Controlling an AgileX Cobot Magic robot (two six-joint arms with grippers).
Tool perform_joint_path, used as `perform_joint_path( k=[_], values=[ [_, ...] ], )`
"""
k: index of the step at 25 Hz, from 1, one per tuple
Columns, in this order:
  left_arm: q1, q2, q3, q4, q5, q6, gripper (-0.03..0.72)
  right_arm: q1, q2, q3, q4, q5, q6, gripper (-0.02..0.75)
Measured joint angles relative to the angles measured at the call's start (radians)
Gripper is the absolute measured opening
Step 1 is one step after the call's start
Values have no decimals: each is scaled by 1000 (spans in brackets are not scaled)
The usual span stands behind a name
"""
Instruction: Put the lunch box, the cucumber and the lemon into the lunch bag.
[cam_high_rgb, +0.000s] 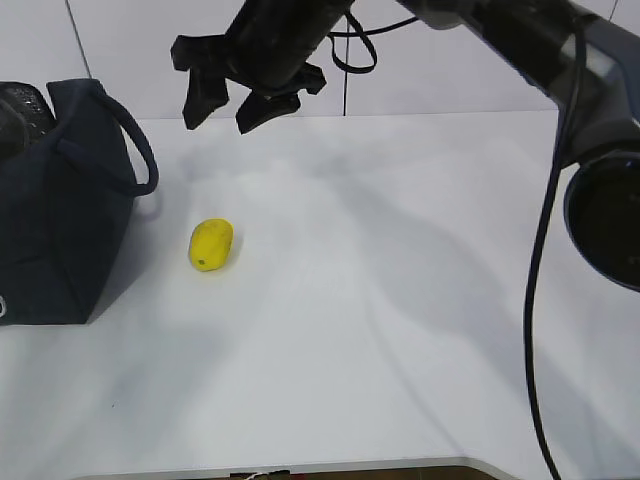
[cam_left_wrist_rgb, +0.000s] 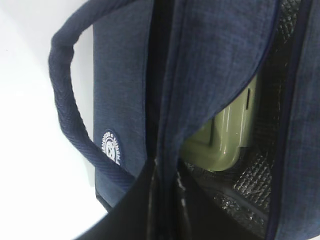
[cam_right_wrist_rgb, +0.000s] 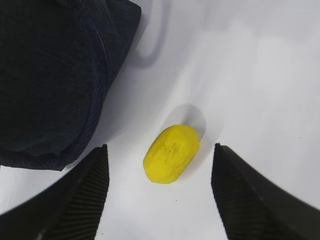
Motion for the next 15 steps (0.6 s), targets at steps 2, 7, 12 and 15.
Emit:
perform_joint_path(
  k=[2,7,12,15],
  values=[
    [0,0,0,0,0,-1,-1,18,0,0,-74,2,20,513],
    [0,0,0,2,0,-3,-1,44,2,0,-160,4,63,513],
    [0,0,0,2,0,-4,-1,62,32,0,-173,4,75,513],
    [0,0,0,2,0,-4,-1,83,62,0,-188,4,86,513]
  ],
)
